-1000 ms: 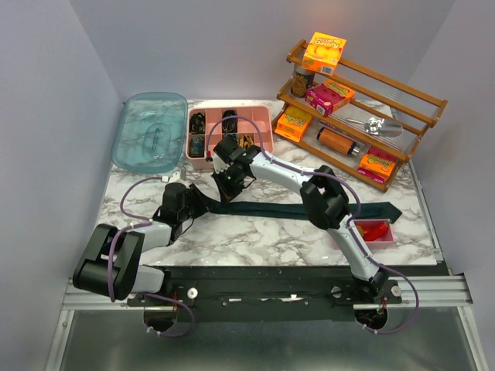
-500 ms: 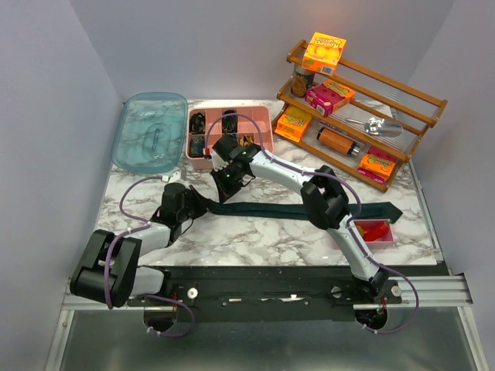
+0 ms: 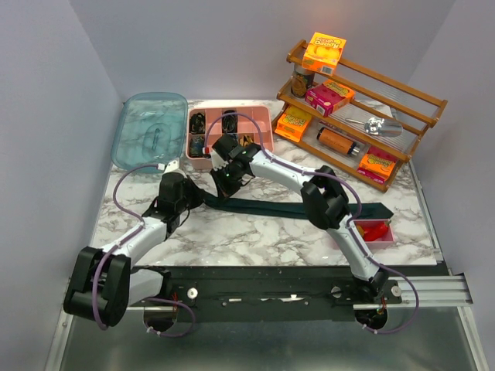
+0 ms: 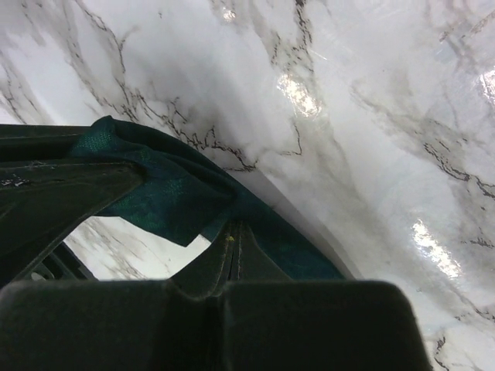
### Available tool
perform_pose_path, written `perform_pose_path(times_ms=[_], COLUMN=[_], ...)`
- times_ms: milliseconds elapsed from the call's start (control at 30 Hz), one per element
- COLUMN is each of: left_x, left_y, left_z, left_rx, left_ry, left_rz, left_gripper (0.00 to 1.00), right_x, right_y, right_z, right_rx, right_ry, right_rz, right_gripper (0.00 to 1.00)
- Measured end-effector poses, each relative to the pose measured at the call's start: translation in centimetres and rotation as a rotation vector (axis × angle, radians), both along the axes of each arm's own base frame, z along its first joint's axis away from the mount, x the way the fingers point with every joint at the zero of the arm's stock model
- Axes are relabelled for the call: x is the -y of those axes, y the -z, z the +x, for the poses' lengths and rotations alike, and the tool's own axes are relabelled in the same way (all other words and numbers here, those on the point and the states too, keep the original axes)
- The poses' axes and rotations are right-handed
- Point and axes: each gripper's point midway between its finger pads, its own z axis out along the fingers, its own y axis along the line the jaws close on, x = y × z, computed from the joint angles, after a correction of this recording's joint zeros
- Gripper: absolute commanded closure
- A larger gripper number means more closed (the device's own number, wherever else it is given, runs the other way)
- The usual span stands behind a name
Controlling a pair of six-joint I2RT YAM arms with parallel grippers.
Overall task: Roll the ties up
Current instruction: Roll the tie at the center of the board.
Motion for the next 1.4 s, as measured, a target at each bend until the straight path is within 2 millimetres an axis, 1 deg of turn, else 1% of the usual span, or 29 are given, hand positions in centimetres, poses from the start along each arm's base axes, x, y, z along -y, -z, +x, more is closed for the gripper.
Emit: perform_pose_path(times_ms=[167, 300, 433, 567, 700, 800, 1000, 1167, 1400], left_x=[-0.2, 0.3, 1.0, 1.2, 1.3, 1.9, 2.7, 2.9, 3.1], left_y=[0.0, -0.1, -0.7, -0.6, -0.3, -0.2, 0.3, 0.6, 0.7], left_z=[-0.3, -0.5, -0.1, -0.1, -0.3, -0.4, -0.5, -0.6, -0.4], left_rx=[-0.011, -0.018, -0.011, -0.017, -0.021, -0.022, -0.027, -0.029, -0.039], left_ry=[0.011, 0.032, 0.043, 0.043, 0.044, 0.058, 0.071, 0.067, 0.059], left_rz=[0.076, 0.145, 0.191, 0.215, 0.232, 0.242, 0.268, 0.300, 0.359], left_gripper=[0.98, 0.99, 1.00, 1.00, 1.00, 1.00, 1.00, 1.00, 1.00], right_x=[-0.7, -1.3, -1.6, -1.6, -1.5, -1.4, -1.6, -1.8, -1.8], right_y=[-0.9, -1.5, -1.5, -0.9, 0.6, 1.6, 1.6, 1.8, 1.7], right_z=[0.2, 0.1, -0.4, -0.6, -0.7, -0.9, -0.9, -1.2, -1.1], right_rx=[0.004, 0.001, -0.009, -0.017, -0.035, -0.050, -0.061, -0.085, -0.108], right_ry=[-0.003, -0.008, -0.015, -0.018, -0.017, -0.015, -0.004, 0.001, 0.014], right_rz=[0.030, 0.050, 0.053, 0.044, 0.023, 0.009, 0.017, 0.031, 0.050], right_gripper=[0.99, 0.99, 0.99, 0.99, 0.99, 0.99, 0.99, 0.99, 0.99])
